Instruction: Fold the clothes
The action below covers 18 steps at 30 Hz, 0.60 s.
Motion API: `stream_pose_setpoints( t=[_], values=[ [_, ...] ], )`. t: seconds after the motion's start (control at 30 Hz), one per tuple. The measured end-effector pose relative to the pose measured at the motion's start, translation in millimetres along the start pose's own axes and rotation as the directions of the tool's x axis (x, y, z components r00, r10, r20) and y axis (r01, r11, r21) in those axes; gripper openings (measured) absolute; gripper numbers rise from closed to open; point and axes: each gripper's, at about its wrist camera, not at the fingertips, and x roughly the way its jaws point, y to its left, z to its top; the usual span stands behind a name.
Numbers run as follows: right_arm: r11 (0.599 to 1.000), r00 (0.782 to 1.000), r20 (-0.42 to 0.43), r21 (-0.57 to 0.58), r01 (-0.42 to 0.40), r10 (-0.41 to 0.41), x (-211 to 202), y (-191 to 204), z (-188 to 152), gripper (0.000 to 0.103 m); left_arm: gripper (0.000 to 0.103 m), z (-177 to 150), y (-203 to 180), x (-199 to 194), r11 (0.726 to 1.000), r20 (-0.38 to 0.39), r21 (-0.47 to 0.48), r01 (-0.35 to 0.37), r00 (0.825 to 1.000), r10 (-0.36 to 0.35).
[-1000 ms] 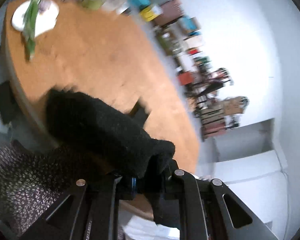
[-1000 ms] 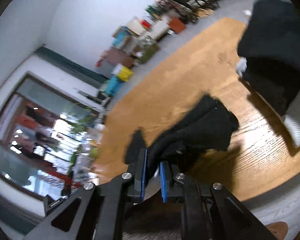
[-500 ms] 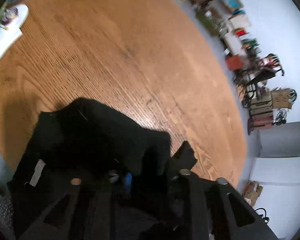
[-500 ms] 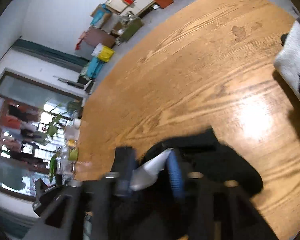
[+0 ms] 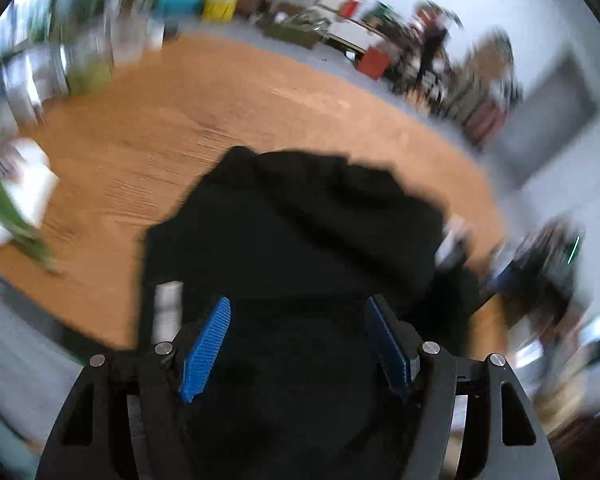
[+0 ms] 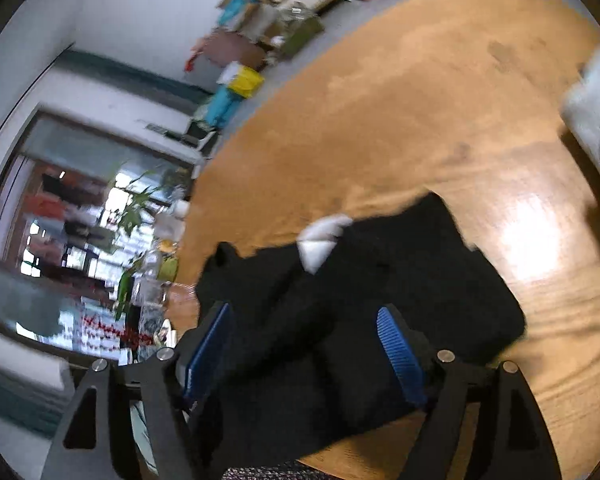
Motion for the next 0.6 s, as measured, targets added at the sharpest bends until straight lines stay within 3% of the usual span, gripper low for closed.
stream_pose_setpoints(
  t=[0.07,0.13,0.27,0.37,0.43,0.57,0.6],
  values=[
    [0.999,1.000,0.001,0.042,0.024,-0.024,-0.6,-10.8,-0.8,0.080,0.071,-30.2,-4.0,-12.5,0.991,0.009,0.115,-0.061,0.998,0.061],
    [0.998,0.997,0.027,0.015,0.068,-0.068,-6.2,-4.6,1.2,0.080,0.071,-52.5,-6.5,-23.6,0.981,0.014,0.170,-0.089,0.996,0.088],
    [0.987,0.985,0.084,-0.037,0.158,-0.154,-17.4,7.9,5.2,0.080,0.071,-77.9,-17.0,-46.7,0.958,0.044,0.278,-0.076,0.997,0.066],
    [0.975,0.972,0.122,-0.067,0.212,-0.203,-26.0,16.6,7.5,0.080,0.071,-88.1,-33.2,-55.3,0.907,0.042,0.406,-0.112,0.994,0.104],
    [0.981,0.978,0.113,-0.061,0.184,-0.176,-32.1,19.7,4.9,0.079,0.071,-99.4,-43.1,-51.4,0.875,0.014,0.473,-0.104,0.994,0.110],
    [0.969,0.970,0.068,-0.069,0.238,-0.233,-25.1,27.1,0.0,0.080,0.071,-114.8,-60.1,-34.7,0.808,-0.042,0.583,-0.087,0.990,0.137],
    [0.968,0.969,0.055,-0.069,0.243,-0.239,-21.1,28.8,0.0,0.080,0.071,-115.2,-62.9,-28.8,0.816,-0.040,0.569,-0.104,0.987,0.154]
  ],
)
